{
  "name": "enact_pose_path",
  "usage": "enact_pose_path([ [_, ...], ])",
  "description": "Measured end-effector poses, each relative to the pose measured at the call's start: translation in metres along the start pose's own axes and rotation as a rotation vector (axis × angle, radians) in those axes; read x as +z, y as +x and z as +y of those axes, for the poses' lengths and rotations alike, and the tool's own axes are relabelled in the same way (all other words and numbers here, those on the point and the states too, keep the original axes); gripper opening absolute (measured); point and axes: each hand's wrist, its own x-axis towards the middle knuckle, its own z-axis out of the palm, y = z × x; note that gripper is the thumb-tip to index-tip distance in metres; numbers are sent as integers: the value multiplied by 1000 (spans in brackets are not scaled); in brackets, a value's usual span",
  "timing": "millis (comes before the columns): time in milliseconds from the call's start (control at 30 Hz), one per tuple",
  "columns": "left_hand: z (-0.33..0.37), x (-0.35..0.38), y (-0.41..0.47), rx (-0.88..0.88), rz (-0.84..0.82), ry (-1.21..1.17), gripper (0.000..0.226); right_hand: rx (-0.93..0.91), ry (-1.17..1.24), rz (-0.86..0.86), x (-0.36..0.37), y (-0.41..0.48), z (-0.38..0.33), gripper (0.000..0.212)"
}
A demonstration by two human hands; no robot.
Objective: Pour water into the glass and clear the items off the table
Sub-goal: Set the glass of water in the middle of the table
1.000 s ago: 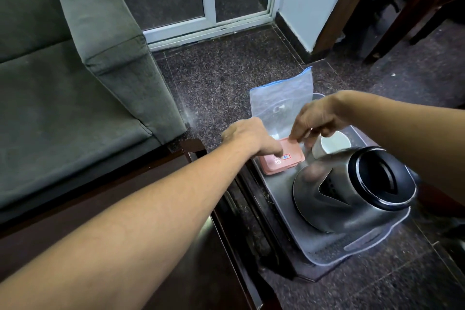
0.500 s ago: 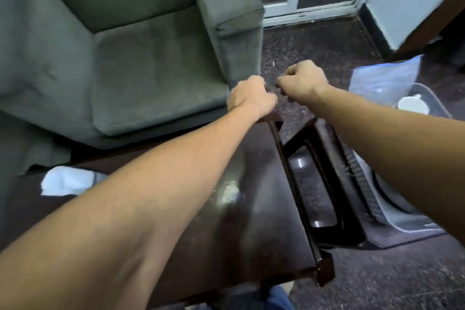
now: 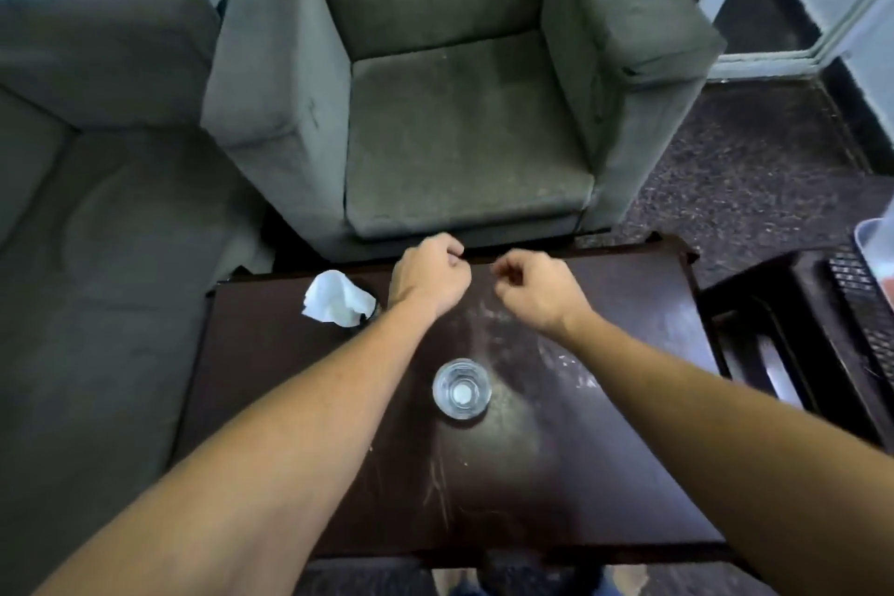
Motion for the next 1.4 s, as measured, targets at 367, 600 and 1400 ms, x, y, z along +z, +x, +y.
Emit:
enact_pose_path([
  [367, -154, 69, -68, -140, -270, -149, 75, 46, -264, -494, 108, -43, 59, 123],
  [600, -161, 89, -76, -1, -283, -136, 109, -23, -152, -285, 138, -52, 79, 113],
  [1400, -147, 82, -2, 211, -143, -186, 88, -9, 77, -39, 130, -3, 63, 84],
])
